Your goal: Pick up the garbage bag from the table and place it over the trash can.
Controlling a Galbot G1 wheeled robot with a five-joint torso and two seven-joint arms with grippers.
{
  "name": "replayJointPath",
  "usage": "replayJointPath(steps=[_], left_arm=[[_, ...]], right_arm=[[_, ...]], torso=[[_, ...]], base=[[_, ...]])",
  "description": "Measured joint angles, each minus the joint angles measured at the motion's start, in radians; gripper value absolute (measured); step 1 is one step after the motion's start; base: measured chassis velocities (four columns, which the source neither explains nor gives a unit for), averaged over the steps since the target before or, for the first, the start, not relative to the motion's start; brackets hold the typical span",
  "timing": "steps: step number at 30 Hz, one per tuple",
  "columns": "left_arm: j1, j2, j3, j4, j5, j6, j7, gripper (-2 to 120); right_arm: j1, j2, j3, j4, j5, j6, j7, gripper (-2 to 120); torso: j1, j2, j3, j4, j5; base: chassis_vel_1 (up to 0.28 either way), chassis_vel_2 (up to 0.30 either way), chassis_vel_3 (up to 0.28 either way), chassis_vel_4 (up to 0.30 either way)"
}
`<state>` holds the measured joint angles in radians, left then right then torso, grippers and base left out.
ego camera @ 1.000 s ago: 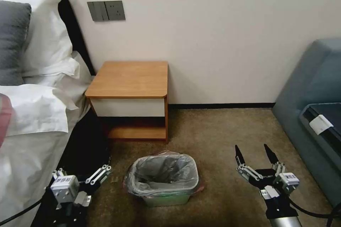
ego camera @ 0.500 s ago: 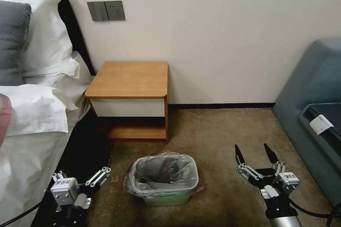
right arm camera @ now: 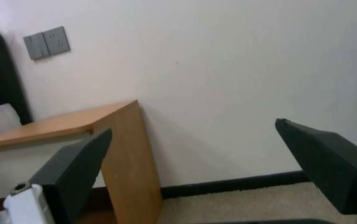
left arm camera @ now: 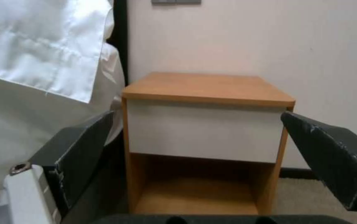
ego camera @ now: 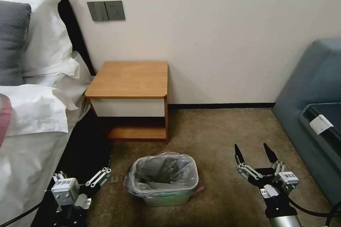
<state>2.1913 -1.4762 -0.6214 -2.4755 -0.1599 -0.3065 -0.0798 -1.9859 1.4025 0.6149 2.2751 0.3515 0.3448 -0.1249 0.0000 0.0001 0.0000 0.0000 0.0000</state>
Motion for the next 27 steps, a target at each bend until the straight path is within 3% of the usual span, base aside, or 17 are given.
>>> replayJointPath(steps=[27], left_arm=[[0.0, 0.0, 0.0, 0.001, -0.001, 0.001, 0.0, 100]], right_arm=[[0.0, -0.001, -0.001, 0.0, 0.0, -0.001, 0.001, 100]], torso=[[0.0, 0.0, 0.0, 0.0, 0.0]], base=[[0.0, 0.0, 0.0, 0.0]])
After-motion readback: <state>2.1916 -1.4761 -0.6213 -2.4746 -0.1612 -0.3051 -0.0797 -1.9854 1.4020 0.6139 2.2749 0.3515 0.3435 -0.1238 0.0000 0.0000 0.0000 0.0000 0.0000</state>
